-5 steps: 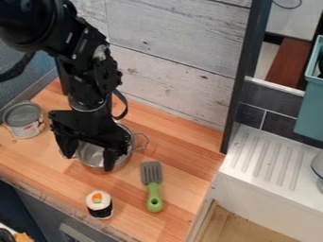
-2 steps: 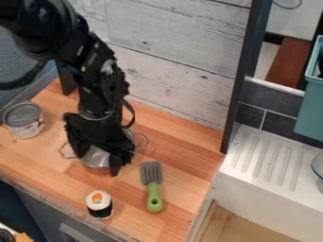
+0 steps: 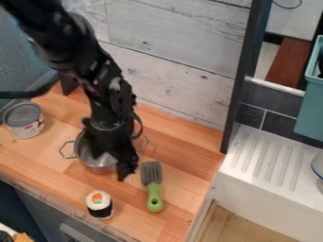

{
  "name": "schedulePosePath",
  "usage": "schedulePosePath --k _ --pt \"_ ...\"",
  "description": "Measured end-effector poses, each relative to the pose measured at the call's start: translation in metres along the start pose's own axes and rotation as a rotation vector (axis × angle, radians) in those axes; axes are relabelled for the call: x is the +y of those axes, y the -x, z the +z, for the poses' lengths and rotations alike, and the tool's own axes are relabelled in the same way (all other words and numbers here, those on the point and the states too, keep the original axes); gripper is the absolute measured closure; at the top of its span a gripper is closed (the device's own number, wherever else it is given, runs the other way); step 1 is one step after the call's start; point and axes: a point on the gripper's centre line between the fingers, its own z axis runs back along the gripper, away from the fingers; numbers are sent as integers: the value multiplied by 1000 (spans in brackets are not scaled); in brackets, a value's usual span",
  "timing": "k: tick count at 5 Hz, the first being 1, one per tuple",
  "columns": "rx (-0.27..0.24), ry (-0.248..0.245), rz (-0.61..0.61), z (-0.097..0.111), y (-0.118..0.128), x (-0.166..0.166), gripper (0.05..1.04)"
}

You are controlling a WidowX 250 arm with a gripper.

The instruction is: Move the silver pot to the top left side of the table

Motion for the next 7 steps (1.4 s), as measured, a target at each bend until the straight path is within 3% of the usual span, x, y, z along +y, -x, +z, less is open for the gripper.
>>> schedulePosePath --k 2,4,5,7 --pt "26 3 -44 -25 -11 10 133" --pt "26 26 -78 -34 -13 6 743" --pt "26 28 -87 -34 -12 5 938" --pt "53 32 -95 -33 -8 7 997"
